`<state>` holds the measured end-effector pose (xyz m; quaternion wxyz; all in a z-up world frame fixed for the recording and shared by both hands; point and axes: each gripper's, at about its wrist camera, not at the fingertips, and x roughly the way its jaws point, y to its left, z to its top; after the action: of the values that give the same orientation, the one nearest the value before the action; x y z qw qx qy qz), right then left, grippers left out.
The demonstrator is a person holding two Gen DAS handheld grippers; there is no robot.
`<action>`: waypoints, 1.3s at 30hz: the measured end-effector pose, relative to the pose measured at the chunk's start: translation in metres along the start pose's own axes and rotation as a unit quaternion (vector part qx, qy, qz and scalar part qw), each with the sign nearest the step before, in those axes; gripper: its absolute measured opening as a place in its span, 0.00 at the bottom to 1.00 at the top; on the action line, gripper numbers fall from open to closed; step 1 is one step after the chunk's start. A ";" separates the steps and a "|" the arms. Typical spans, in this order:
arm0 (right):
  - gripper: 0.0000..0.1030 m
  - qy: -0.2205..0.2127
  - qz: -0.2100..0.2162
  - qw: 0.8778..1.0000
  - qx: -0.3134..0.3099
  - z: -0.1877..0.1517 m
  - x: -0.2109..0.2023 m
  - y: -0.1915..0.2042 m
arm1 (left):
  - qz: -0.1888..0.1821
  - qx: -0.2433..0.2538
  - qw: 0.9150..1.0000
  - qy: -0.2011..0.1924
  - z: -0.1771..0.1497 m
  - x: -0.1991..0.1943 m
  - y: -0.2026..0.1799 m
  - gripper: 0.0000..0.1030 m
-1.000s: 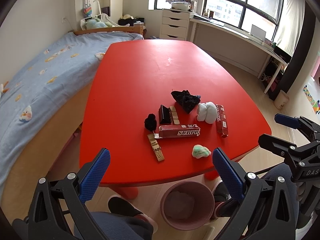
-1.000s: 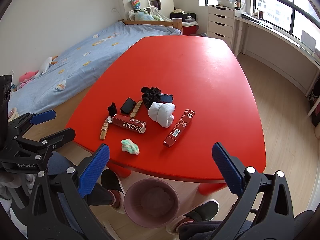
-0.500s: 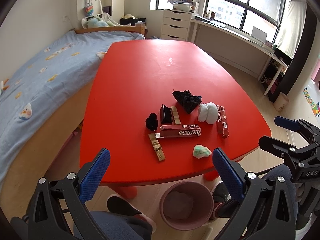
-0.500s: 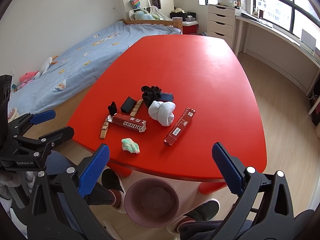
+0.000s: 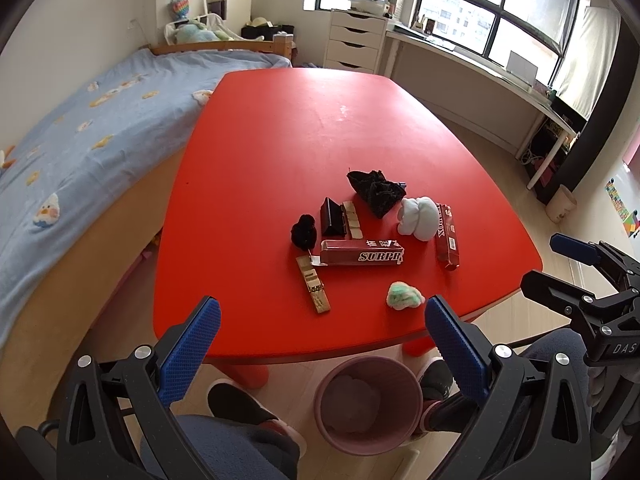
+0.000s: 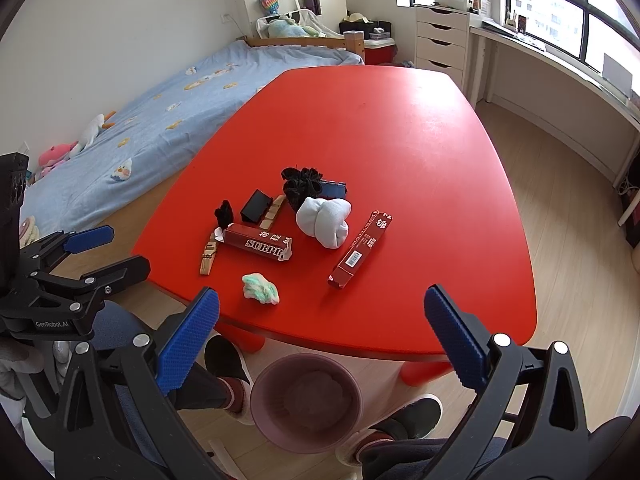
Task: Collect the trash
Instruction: 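Move both tools toward the items on the red table, then grasp the long red box with the right gripper and lift it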
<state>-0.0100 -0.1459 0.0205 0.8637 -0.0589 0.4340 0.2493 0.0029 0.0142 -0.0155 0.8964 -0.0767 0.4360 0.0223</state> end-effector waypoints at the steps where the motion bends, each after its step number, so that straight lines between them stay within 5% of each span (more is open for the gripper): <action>1: 0.97 0.000 0.000 1.000 0.000 0.000 0.000 0.000 | 0.000 0.000 1.000 0.000 0.000 0.000 0.000 0.95; 15: 0.97 0.021 -0.009 1.000 0.021 0.001 0.013 -0.004 | 0.008 -0.014 1.000 0.014 0.004 0.011 0.006 0.95; 28: 0.97 0.091 -0.041 0.993 0.061 0.039 0.062 -0.028 | 0.032 -0.032 0.995 0.092 0.016 0.062 0.012 0.95; 39: 0.97 0.162 -0.069 0.978 0.111 0.040 0.128 -0.048 | 0.074 -0.053 0.986 0.141 0.017 0.101 0.017 0.95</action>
<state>0.1058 -0.1259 -0.0597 0.7981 -0.0318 0.5883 0.1265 0.0766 0.0304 -0.0867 0.8164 -0.0943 0.5607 0.1008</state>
